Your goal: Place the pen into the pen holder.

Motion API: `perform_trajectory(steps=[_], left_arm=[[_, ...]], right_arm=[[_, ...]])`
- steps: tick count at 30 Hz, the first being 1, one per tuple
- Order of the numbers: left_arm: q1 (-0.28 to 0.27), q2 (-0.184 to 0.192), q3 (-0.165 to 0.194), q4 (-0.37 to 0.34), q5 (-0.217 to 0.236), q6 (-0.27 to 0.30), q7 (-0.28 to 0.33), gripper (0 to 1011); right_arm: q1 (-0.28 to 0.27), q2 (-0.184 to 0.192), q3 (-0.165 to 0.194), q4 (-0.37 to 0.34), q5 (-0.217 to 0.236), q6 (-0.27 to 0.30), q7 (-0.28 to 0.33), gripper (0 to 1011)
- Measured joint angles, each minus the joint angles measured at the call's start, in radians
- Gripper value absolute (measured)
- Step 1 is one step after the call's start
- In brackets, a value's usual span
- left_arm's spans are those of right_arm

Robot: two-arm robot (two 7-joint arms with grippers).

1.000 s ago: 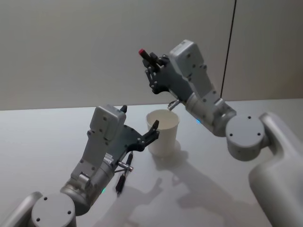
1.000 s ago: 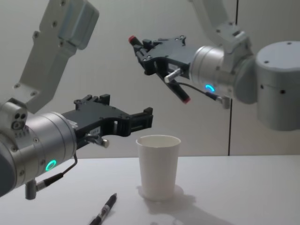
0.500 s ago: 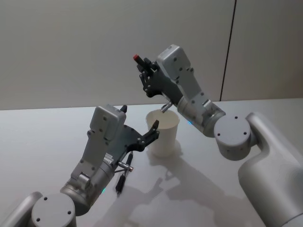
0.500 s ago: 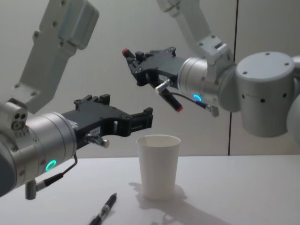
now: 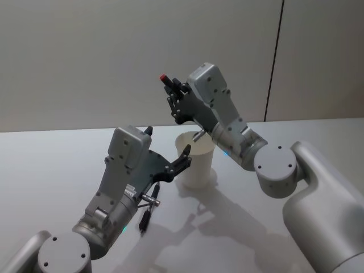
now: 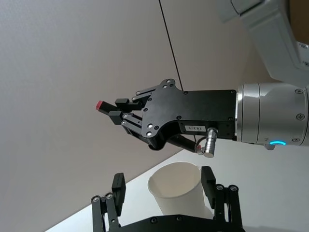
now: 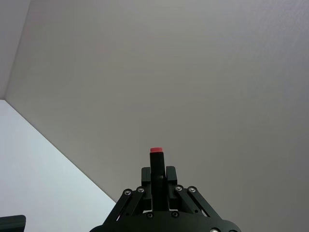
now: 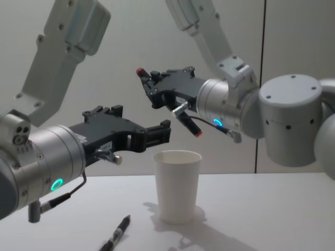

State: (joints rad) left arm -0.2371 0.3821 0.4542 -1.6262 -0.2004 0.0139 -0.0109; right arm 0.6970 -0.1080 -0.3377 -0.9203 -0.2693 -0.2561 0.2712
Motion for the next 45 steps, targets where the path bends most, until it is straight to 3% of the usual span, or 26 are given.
perform_trajectory(steps=[21,24,45], left_arm=[[0.000,0.000,0.000,0.000,0.000,0.000,0.000,1000],[0.000,0.000,0.000,0.000,0.000,0.000,0.000,1000],[0.000,0.000,0.000,0.000,0.000,0.000,0.000,1000]], right_arm=[[0.029,-0.003,0.007,0.110,0.028,-0.105,-0.013,171],[0.034,-0.004,0.009,0.124,0.030,-0.116,-0.015,230],[0.050,-0.004,0.011,0.174,0.038,-0.162,-0.026,891]])
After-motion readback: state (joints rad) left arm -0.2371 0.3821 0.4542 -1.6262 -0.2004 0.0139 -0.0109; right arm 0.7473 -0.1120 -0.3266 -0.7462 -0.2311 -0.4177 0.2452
